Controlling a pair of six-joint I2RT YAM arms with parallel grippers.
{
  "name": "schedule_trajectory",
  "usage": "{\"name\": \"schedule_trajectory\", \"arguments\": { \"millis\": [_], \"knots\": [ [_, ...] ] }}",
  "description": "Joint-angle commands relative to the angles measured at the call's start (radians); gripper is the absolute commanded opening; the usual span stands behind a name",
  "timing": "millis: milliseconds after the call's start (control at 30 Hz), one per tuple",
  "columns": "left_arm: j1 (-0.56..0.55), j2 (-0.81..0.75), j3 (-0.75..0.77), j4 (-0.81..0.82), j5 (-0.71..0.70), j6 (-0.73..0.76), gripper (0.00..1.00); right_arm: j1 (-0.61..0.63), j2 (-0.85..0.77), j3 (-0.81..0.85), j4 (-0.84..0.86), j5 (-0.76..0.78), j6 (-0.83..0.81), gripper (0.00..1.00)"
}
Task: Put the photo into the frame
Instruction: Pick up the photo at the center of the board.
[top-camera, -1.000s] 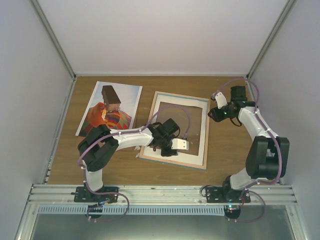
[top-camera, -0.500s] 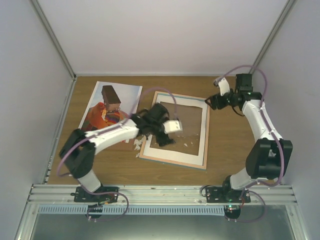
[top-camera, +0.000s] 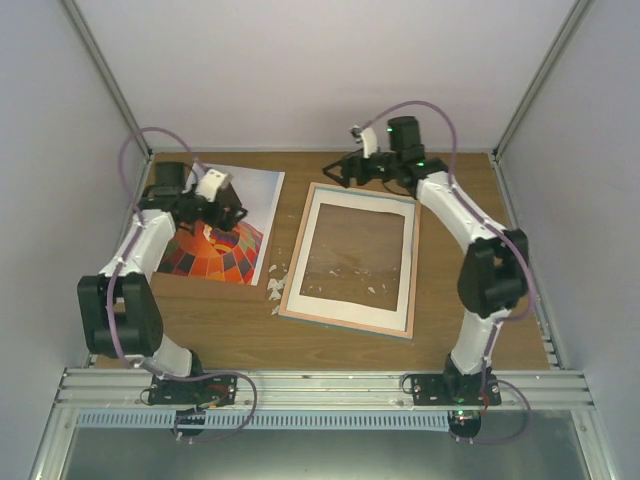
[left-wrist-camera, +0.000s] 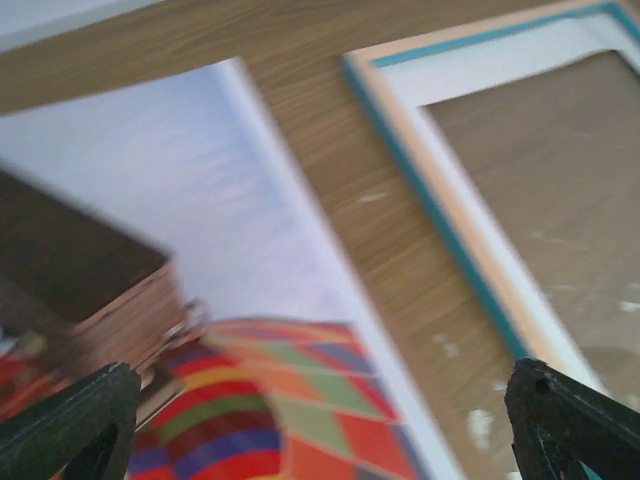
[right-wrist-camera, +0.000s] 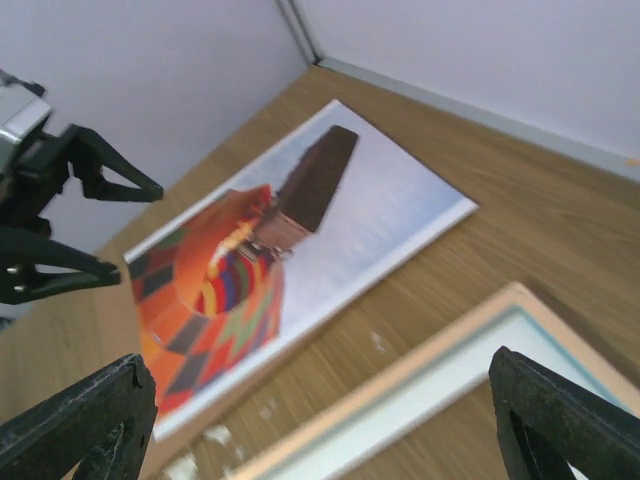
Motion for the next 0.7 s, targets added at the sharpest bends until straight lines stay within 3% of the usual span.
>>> {"name": "schedule_trajectory", "arguments": {
  "millis": [0, 133, 300, 667],
  "knots": [
    [0.189, 0.107, 0.050, -0.023, 0.092, -0.001, 0.99, 0.109, 0.158, 0.122, 0.130, 0.062, 0.307, 0.91],
    [0.309, 0.236, 0.152, -0.032, 0.107, -0.001, 0.99, 0.168, 0.292, 0.211, 0.193, 0.177, 0.524, 0.89],
    [0.400, 0.400, 0.286, -0.016, 0.107, -0.028, 0.99, 0.211, 0.471, 0.402, 0.205, 0.287, 0.666, 0.84],
    [0.437, 0.695, 0.528, -0.025, 0.145, -0.113, 0.98, 0.252, 0.728, 0.567, 0.220, 0.331, 0.869, 0.83]
  ]
}}
